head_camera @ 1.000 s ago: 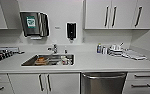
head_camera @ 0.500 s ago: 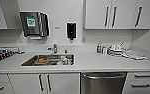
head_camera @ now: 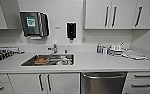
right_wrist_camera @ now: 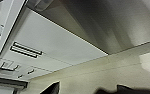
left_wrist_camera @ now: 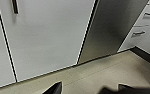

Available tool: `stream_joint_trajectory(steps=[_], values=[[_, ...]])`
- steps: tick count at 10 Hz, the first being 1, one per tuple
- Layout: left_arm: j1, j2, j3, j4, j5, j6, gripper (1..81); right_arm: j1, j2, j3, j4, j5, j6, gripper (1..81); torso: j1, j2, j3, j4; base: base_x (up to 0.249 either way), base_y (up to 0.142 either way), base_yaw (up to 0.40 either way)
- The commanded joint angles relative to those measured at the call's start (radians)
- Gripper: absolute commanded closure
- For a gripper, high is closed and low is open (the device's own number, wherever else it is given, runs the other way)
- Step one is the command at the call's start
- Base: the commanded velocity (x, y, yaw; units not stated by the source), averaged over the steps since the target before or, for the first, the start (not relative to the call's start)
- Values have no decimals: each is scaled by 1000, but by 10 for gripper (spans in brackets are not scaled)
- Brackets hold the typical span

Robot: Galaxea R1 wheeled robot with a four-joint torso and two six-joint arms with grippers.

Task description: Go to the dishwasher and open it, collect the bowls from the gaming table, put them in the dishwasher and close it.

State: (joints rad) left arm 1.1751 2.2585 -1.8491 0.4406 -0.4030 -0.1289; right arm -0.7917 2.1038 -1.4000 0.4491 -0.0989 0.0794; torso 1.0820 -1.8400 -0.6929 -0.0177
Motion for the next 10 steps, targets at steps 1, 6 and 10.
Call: stream_joint_trajectory(steps=[1,6,10], values=[[-102,-36,-4,3,0,3,10,232,-17,6,161,-81,11,10,0,0,0,0,0,0,0],[-100,-25,-36,-10,-2,-8,10,307,113,-120,157,-154,59,10,0,0,0,0,0,0,0],[-100,-26,-36,-16,0,-17,10,341,116,-128,158,-209,62,10,0,0,-1,0,0,0,0]])
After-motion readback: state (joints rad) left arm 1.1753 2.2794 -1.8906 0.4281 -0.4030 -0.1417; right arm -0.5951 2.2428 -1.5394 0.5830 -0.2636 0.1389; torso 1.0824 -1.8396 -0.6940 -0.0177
